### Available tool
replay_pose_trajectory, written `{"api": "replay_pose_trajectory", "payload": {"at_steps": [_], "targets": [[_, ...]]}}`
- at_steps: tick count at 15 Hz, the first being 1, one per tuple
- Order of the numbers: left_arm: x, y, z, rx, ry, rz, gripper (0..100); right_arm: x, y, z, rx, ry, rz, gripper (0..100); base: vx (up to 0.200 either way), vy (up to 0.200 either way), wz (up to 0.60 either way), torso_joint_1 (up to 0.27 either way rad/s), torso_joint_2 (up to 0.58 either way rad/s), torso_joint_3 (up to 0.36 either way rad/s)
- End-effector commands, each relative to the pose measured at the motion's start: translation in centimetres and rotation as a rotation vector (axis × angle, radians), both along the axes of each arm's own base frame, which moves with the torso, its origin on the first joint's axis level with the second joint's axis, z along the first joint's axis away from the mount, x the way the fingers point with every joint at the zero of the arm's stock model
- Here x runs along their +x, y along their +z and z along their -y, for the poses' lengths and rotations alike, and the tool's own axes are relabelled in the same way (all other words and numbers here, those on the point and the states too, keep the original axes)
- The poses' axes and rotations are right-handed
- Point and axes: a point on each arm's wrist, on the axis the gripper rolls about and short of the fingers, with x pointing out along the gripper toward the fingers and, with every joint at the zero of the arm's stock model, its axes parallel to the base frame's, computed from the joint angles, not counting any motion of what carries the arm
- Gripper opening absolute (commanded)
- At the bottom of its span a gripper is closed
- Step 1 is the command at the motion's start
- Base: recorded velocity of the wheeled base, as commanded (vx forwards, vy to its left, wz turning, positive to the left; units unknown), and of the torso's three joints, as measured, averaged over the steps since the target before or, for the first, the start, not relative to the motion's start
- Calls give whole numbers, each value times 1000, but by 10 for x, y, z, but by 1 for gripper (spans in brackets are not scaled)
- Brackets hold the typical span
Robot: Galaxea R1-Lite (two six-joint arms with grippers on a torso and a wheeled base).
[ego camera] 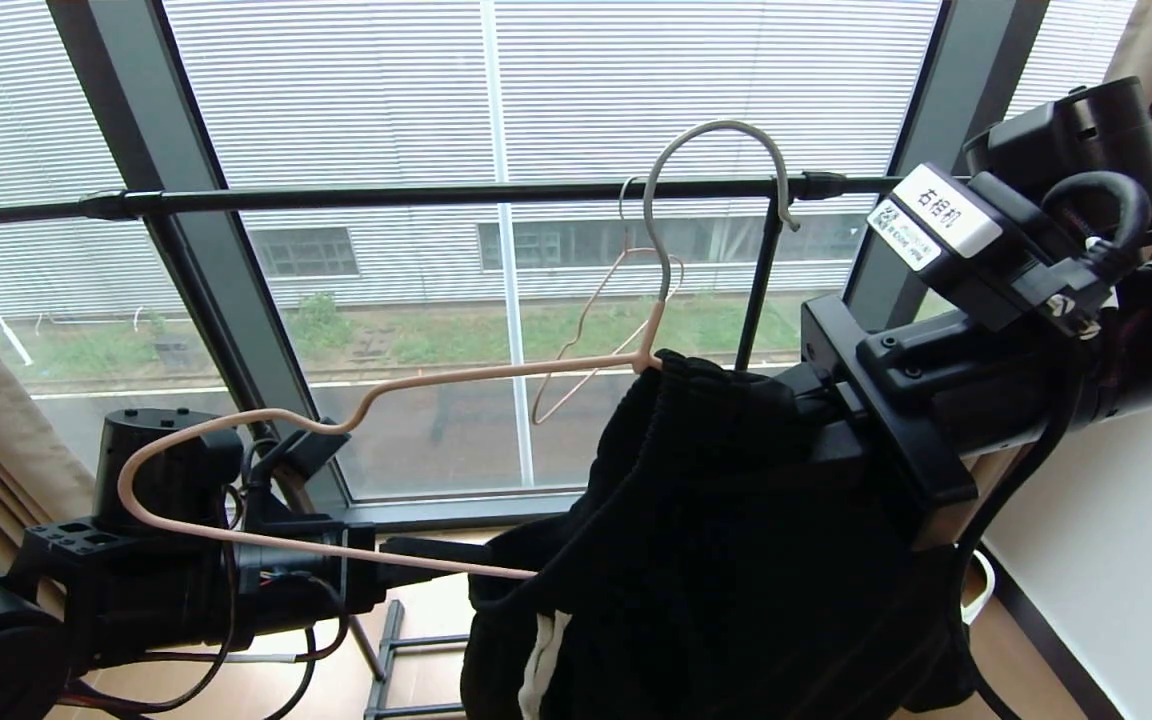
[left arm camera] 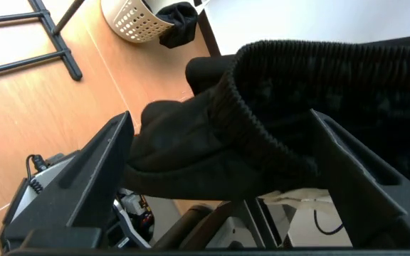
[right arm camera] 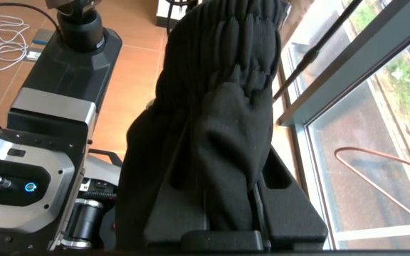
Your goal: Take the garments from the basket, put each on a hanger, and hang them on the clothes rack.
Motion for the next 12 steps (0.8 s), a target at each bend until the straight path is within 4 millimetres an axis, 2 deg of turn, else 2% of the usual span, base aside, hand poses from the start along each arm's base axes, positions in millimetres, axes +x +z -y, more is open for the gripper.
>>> {"api": "replay_pose_trajectory", "payload": {"at_steps": [1,10,11,12], "targets": [[-1,0,1,2,-6,0,100,0,1,0,2,2,1,0,0,0,0,0,0,0],[-4,-3,7,13,-18,-7,100,-8,10,5,40,34,10,0,0,0,0,0,0,0],[-4,-3,7,13,-17,-7,0,-8,10,5,40,34,10,0,0,0,0,0,0,0],[-4,-3,7,13,-17,-7,0,-9,10,5,41,34,12,0,0,0,0,0,0,0]]}}
